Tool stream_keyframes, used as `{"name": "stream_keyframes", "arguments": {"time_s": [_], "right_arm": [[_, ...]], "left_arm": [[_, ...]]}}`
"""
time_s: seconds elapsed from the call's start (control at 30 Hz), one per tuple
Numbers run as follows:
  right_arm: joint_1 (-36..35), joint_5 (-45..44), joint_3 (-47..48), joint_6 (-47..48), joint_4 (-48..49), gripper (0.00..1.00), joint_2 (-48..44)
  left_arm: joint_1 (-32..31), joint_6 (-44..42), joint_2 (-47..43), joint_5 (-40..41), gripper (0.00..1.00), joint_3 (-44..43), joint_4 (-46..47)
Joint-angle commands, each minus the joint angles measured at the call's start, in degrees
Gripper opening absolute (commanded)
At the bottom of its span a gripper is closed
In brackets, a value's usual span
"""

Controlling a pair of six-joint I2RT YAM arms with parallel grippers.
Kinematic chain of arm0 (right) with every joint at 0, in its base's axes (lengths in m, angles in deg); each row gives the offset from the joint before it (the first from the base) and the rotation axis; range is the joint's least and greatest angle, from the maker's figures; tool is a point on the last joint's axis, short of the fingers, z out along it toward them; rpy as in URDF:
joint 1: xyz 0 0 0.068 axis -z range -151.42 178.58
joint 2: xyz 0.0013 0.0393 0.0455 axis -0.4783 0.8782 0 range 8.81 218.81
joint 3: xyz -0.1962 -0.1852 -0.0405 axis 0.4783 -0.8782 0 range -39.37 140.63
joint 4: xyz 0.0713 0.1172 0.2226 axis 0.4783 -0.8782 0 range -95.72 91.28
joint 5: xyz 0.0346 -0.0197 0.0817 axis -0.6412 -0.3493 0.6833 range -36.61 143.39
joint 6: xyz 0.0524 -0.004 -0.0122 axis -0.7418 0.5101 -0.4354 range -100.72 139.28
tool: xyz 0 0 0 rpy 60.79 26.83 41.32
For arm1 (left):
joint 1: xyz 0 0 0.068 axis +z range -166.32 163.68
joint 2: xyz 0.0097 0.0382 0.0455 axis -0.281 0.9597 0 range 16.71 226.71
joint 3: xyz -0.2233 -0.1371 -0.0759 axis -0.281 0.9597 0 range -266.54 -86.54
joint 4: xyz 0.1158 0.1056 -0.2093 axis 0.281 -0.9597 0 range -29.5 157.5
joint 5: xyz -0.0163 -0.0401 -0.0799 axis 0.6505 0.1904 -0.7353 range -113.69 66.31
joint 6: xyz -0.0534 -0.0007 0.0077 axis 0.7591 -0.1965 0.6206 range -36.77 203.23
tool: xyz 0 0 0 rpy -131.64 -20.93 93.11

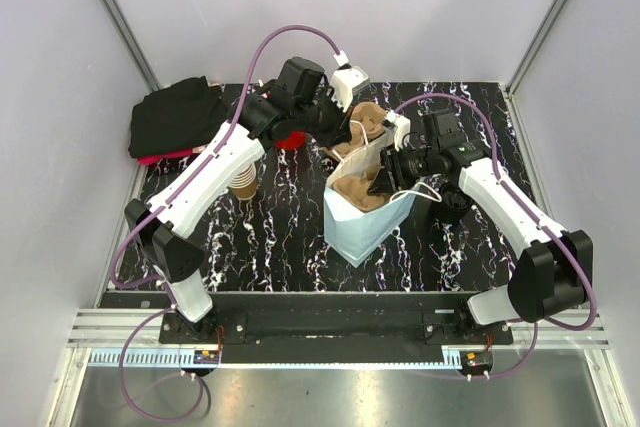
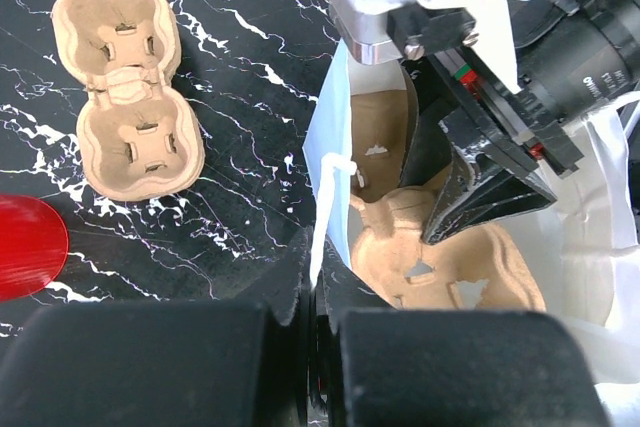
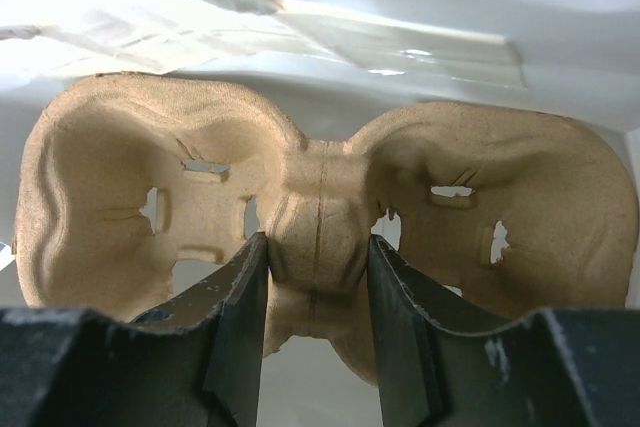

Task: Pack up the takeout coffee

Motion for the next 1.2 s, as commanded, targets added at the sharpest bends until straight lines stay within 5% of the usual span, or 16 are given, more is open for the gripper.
{"name": "stream_keyframes", "arguments": {"time_s": [0.0, 1.17], "right_arm": [[0.3, -3.6, -0.9, 2.5, 2.0, 0.35, 0.9], [-3.3, -16.1, -0.4, 7.2, 2.4, 0.35, -1.3]], "left_arm": [[0.4, -0.8, -2.9, -2.3, 0.00, -1.0, 1.2], [0.3, -0.4, -2.8, -1.5, 0.00, -0.9, 0.5]]}}
